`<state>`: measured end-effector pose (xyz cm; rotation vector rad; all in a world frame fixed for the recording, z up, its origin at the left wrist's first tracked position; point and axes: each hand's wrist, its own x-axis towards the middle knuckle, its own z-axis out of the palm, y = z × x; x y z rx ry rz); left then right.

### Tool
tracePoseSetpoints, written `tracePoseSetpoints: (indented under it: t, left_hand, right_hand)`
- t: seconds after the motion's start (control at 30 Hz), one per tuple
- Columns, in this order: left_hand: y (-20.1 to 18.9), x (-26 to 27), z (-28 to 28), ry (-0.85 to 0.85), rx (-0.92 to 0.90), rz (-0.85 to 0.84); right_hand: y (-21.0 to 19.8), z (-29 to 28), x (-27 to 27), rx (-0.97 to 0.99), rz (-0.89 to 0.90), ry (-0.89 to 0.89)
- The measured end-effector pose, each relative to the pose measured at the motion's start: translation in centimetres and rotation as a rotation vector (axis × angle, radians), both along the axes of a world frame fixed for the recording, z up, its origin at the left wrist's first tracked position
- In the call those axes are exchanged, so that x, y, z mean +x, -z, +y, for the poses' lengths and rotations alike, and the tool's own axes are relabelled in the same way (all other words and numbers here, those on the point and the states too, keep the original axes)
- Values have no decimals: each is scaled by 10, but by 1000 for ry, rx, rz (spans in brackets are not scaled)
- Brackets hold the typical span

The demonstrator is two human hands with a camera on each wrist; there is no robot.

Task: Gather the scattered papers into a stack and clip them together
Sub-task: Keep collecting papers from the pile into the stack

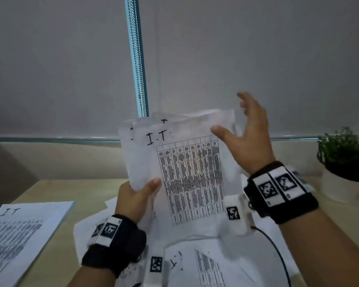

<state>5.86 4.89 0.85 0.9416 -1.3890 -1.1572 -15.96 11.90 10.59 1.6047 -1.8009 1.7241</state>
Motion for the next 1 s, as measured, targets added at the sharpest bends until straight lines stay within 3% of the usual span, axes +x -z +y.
tracePoseSetpoints:
  t: [0.1, 0.17, 0.3, 0.43, 0.57, 0.7, 0.8, 1.0]
  left_hand:
    - [-5, 1, -9, 28, -12, -15]
    - [-8, -3, -9, 63, -17, -7]
    - [-9, -12, -1, 136, -33, -10]
    - [-6, -17, 4, 113, -78, 41]
    - [14, -21, 13, 51, -52, -33]
    - [9, -27, 18, -82, -152, -24]
    - [0, -24, 20, -67, -174, 81]
    - [0, -25, 25, -47, -221, 4]
  right_hand:
    - [42, 14, -20, 243, -442, -98]
    - [63, 18, -25, 296, -580, -256]
    - [70, 25, -19, 219, -593, -340]
    - [77, 32, -15, 87, -557, -305]
    - [107, 35, -6, 206, -537, -295]
    - [100, 31, -6, 147, -527, -245]
    - [93, 35, -8, 126, -507, -259]
    - [98, 40, 12, 144, -478, -166]
